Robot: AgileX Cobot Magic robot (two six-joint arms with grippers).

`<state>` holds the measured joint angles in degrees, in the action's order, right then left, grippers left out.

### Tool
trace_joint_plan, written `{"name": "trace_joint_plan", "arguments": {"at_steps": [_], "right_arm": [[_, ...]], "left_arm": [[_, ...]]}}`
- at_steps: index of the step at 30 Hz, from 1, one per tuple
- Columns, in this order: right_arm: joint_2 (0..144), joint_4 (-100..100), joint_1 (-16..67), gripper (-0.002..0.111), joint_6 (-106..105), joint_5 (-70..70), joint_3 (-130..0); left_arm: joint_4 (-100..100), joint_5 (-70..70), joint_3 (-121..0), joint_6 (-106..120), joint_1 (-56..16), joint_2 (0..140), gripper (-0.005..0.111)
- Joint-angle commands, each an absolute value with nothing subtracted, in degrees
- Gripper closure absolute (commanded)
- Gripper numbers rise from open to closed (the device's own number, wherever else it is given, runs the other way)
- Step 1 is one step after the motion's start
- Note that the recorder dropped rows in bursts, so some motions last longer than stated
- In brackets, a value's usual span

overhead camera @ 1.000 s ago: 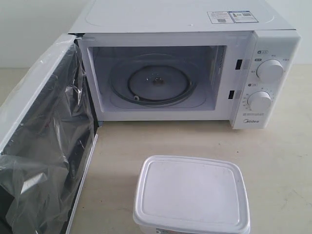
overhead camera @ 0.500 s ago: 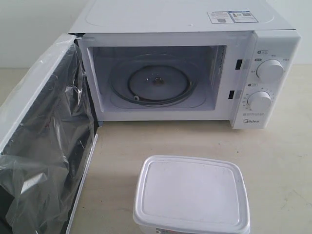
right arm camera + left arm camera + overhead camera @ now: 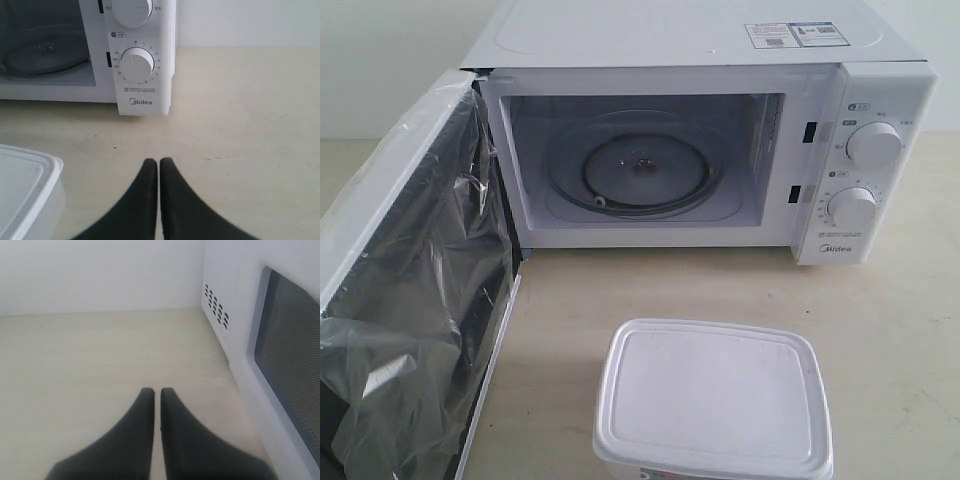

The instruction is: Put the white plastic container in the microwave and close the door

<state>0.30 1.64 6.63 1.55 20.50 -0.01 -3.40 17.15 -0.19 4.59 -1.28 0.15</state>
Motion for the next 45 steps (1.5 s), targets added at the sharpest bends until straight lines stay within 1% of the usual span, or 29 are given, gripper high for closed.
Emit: {"name": "trace_joint_plan", "arguments": {"at_steps": [1,2,3,4,5,6,7,8,10,12,15,16,20,23,25,30,32,34,36,40,43,45], "right_arm": [[0.0,2.3,6.3,0.108,0.8,16.8,0.0],[0.0,2.3,6.3,0.108,0.8,14.8,0.0],[0.0,-1.0,6.3,0.108,3.8,8.3,0.0],[0.0,-4.0,6.3,0.108,6.5,5.1,0.0],[0.0,-10.7,6.3,0.108,13.0,-3.6,0.0],[0.0,-12.4,6.3,0.108,14.0,-7.9,0.0],[0.0,-11.7,6.3,0.108,13.1,-17.6,0.0],[0.0,-10.3,6.3,0.108,12.3,-19.6,0.0],[0.0,-2.7,6.3,0.108,14.1,-14.7,-6.0],[2.6,0.0,6.3,0.108,14.5,-10.0,-12.8],[11.3,2.7,6.3,0.108,15.0,-8.9,-21.6],[14.6,3.9,6.4,0.108,15.0,-6.1,-24.6],[23.7,6.9,7.9,0.108,15.0,-3.5,-31.1],[29.1,6.8,11.9,0.108,19.6,1.5,-35.5],[31.8,6.5,16.3,0.108,24.8,5.5,-36.7],[35.8,1.2,28.5,0.108,31.2,7.9,-36.6],[36.6,-2.4,33.8,0.108,31.0,11.0,-36.4],[36.6,-2.9,38.4,0.108,31.0,10.6,-34.9],[36.6,-2.9,42.9,0.108,31.0,5.7,-31.8],[37.3,-4.7,50.8,0.108,34.5,-12.0,-20.8],[38.1,-10.4,52.9,0.108,34.7,-25.6,-13.6],[38.5,-14.4,53.1,0.108,34.7,-29.3,-11.0]], "left_arm": [[-3.7,17.1,0.0,4.3,-1.2,0.0,0.102],[-3.7,17.1,0.0,4.3,-1.2,0.0,0.102],[-3.7,17.1,0.0,4.3,-1.2,0.0,0.102],[-3.7,17.1,0.0,4.3,-1.2,0.0,0.102],[-3.7,17.1,0.0,4.3,-1.2,0.0,0.102],[-3.7,17.1,0.0,4.3,-1.2,0.0,0.102],[-3.7,17.1,0.0,4.3,-1.2,0.0,0.102],[-3.7,17.1,0.0,4.3,-1.2,0.0,0.102],[-3.7,17.1,0.0,4.3,-1.2,0.0,0.102],[-3.7,17.1,0.0,4.3,-1.2,0.0,0.102],[-3.7,17.1,0.0,4.3,-1.2,0.0,0.102],[-3.7,17.1,0.0,4.3,-1.2,0.0,0.102],[-3.7,17.1,0.0,4.3,-1.2,0.0,0.102],[-3.7,17.1,0.0,4.3,-1.2,0.0,0.102],[-3.7,17.1,0.0,4.3,-1.2,0.0,0.102],[-3.7,17.1,0.0,4.3,-1.2,0.0,0.102],[-3.7,17.1,0.0,4.3,-1.2,0.0,0.102],[-3.7,17.1,0.0,4.3,-1.2,0.0,0.102],[-3.7,17.1,0.0,4.3,-1.2,0.0,0.102],[-3.7,17.1,0.0,4.3,-1.2,0.0,0.102],[-3.7,17.1,0.0,4.3,-1.2,0.0,0.102],[-3.7,17.1,0.0,4.3,-1.2,0.0,0.102]]}}
